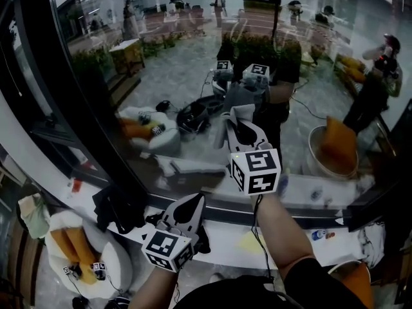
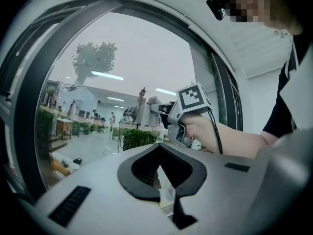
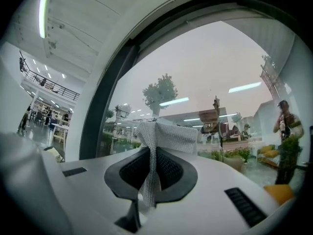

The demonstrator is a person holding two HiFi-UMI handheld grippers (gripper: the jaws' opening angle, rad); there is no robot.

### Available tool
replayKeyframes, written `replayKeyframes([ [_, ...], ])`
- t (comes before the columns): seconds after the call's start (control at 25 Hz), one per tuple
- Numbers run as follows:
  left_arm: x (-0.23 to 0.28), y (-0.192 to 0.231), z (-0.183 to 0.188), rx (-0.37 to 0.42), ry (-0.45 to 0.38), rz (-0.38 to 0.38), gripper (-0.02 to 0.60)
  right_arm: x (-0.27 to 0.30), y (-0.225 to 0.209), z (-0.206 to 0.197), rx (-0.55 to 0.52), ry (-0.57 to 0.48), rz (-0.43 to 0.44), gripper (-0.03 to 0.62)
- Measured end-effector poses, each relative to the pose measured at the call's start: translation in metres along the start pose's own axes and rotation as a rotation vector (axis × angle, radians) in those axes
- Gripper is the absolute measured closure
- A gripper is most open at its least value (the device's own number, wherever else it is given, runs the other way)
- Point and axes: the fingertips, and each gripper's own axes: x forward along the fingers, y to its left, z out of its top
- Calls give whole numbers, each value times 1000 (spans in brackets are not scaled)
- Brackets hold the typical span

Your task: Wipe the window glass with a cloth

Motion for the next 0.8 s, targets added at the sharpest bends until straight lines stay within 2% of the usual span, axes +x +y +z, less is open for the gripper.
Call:
replayKeyframes([
  [0.52,17,-40,21,65,-50,-112,575,-44,-19,65,-67,-101,-55,551],
  [0.8,24,-50,40,51,-75,-134,575,-46,-28,97,-94,-135,-79,551],
])
